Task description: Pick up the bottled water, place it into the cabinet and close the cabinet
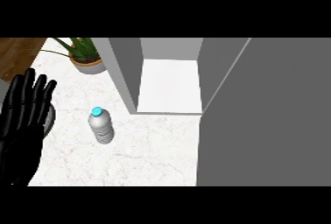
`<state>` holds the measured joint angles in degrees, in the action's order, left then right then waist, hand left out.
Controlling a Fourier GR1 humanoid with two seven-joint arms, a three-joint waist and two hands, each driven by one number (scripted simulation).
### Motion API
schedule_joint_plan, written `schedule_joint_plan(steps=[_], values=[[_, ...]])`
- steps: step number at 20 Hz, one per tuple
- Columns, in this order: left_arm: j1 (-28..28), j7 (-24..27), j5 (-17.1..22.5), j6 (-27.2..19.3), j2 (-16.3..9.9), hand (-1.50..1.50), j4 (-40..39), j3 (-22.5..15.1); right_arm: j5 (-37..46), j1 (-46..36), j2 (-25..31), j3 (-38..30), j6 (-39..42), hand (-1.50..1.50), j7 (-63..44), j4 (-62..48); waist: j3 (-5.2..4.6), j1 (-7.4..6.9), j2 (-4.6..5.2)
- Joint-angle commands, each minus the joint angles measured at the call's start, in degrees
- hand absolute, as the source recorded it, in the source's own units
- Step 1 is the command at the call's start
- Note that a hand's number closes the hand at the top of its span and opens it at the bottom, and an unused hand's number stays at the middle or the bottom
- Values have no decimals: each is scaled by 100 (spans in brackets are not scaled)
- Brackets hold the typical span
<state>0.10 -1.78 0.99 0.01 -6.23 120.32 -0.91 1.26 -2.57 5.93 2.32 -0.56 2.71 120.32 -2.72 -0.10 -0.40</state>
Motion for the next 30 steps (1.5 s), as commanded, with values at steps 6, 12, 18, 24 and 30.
schedule_joint_plan(steps=[6, 12, 18, 24, 30], values=[[919, -949, -1672, -1454, 74, -150, -865, 477, -11, 1005, -280, 170, -191, -150, -296, 550, 288, 217, 39], [1324, -2336, -1771, -2238, 614, -150, -861, 139, -893, 1977, 95, 1002, 703, -150, -1189, 1847, 278, 141, 9], [1339, -3265, -2626, -2666, 621, -150, -561, -593, -349, 2372, -102, 1686, 522, -150, -1362, 2348, 273, 42, 26], [395, -3416, -2882, -2398, 597, -150, -309, -504, -361, 3820, 228, 1966, 875, -150, -787, 2949, 273, 94, 6], [123, -2733, -2084, -2370, 501, -150, -694, -148, -255, 4147, 306, 2123, 762, -150, -488, 3100, 268, 83, 18]])
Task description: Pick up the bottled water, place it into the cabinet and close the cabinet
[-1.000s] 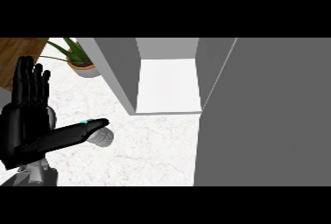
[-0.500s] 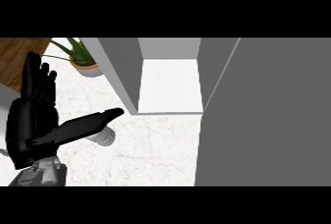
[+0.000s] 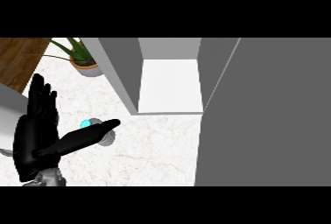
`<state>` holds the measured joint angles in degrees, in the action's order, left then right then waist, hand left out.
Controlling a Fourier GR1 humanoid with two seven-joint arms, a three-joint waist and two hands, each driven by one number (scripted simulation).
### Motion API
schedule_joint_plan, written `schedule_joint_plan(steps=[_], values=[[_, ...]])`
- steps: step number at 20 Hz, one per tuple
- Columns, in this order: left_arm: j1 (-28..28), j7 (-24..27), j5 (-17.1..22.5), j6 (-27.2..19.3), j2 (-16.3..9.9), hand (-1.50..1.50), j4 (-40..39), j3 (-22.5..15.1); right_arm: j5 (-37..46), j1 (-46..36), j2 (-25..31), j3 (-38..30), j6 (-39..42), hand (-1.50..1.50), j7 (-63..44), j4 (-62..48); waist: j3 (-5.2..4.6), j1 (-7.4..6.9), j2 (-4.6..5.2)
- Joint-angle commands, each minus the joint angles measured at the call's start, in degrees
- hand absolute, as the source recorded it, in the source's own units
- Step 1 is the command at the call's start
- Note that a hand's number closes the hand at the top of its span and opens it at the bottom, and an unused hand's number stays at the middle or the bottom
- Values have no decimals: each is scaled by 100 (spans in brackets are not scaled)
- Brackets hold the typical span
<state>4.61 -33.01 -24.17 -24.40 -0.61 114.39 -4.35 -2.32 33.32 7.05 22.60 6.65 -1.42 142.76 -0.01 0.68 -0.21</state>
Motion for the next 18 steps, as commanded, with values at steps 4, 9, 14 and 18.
schedule_joint_plan(steps=[4, 9, 14, 18], values=[[-450, 809, 793, 73, -17, -150, -752, 439, 244, 911, 401, 358, 10, -150, -131, 1289, -9, 47, -1], [-709, 1440, 1570, 355, 43, -150, -1396, 768, 319, 1138, 487, 365, -37, -150, 437, 906, -7, 29, 1], [-480, 2459, 2251, 294, 60, -150, -2670, 1163, 508, 1322, 593, 706, -166, -150, 540, 1054, -15, 67, 11], [-505, 3127, 2546, 647, -76, -150, -3270, 1501, 271, 1657, 869, 478, -96, -150, 904, 1170, -9, 68, 2]])
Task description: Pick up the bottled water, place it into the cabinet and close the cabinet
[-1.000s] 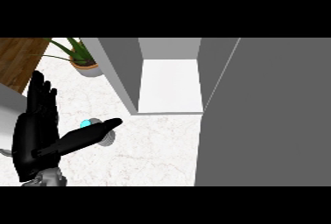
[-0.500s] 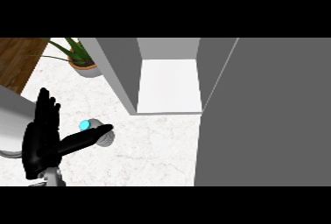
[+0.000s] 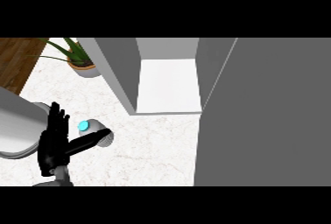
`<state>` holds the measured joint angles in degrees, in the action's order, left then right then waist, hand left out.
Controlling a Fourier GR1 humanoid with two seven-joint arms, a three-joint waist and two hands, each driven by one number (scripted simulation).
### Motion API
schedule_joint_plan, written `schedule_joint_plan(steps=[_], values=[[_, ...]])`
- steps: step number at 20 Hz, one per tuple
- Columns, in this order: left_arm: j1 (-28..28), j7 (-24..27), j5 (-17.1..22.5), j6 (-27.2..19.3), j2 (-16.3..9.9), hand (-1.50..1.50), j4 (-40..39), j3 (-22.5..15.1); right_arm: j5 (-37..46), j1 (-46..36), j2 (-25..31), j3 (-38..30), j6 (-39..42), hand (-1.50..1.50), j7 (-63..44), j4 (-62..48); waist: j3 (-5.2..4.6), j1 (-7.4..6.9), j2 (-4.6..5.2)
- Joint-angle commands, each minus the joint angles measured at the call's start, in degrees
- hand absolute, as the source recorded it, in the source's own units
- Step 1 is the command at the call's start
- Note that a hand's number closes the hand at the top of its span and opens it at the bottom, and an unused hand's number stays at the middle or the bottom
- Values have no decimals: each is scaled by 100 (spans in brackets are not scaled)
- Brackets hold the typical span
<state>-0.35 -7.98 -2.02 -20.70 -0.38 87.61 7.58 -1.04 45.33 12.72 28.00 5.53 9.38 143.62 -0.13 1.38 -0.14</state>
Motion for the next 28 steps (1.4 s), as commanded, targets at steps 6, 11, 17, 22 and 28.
schedule_joint_plan(steps=[6, 11, 17, 22, 28], values=[[163, 1681, 713, 906, -44, -150, -1860, 465, 258, 515, 439, 56, -38, -150, 283, 712, 4, -40, 7], [455, 2690, 825, 1059, 33, -150, -3120, 614, 494, 946, 635, 269, -172, -150, 515, 873, 0, 13, 4], [1116, 3531, 1100, 1628, -156, 150, -4455, 1066, 221, 1071, 932, 23, -153, -150, 958, 760, -1, 41, 17], [1526, 4277, 795, 1416, -315, 150, -5408, 1088, 594, 940, 846, 468, -434, -150, 945, 547, -4, 30, 32], [1543, 5262, 166, 657, -441, 150, -5779, 890, 460, 1174, 1117, 527, -532, -150, 1023, 785, -7, 68, 37]])
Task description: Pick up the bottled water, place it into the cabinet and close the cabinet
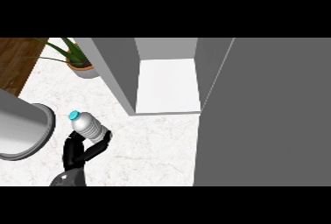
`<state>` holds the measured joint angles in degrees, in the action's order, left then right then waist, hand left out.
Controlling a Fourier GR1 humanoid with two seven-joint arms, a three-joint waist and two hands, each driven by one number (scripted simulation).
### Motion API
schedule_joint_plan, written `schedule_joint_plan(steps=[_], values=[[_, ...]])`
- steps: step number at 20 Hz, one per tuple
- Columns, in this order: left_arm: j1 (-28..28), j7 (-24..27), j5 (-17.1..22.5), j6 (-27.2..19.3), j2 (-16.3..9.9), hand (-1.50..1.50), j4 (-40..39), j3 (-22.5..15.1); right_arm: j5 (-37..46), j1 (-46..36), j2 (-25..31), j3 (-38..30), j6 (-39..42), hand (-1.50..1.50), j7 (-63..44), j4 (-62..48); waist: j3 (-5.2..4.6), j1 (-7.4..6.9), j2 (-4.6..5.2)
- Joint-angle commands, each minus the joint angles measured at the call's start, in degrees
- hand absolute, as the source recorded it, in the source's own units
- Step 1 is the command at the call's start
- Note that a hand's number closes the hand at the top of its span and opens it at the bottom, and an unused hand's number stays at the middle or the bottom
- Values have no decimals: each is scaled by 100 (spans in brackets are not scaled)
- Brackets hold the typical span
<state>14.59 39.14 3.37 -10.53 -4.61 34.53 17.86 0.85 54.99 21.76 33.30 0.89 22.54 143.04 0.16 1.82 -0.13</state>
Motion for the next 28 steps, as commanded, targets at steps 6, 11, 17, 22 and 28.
schedule_joint_plan(steps=[6, 11, 17, 22, 28], values=[[158, 1132, -685, 794, -53, 150, -436, -758, 137, 112, 321, -112, -114, -150, -99, 611, -31, -5, 9], [261, 1733, -768, 1806, -165, 150, -504, -1042, 41, -128, 251, -139, -312, -150, -332, 659, -30, -106, 33], [292, 1501, -718, 1662, 448, 150, -234, -1366, -183, 157, 647, -345, -264, -150, -82, 698, -18, -94, -2], [406, 788, 30, 1420, 457, 150, 363, -2042, -83, 501, 789, -170, -321, -150, 261, 727, -17, -63, -25], [653, -248, 1000, 290, 460, 150, 1152, -3302, -59, 425, 761, -27, -408, -150, 256, 742, -21, -11, -19]])
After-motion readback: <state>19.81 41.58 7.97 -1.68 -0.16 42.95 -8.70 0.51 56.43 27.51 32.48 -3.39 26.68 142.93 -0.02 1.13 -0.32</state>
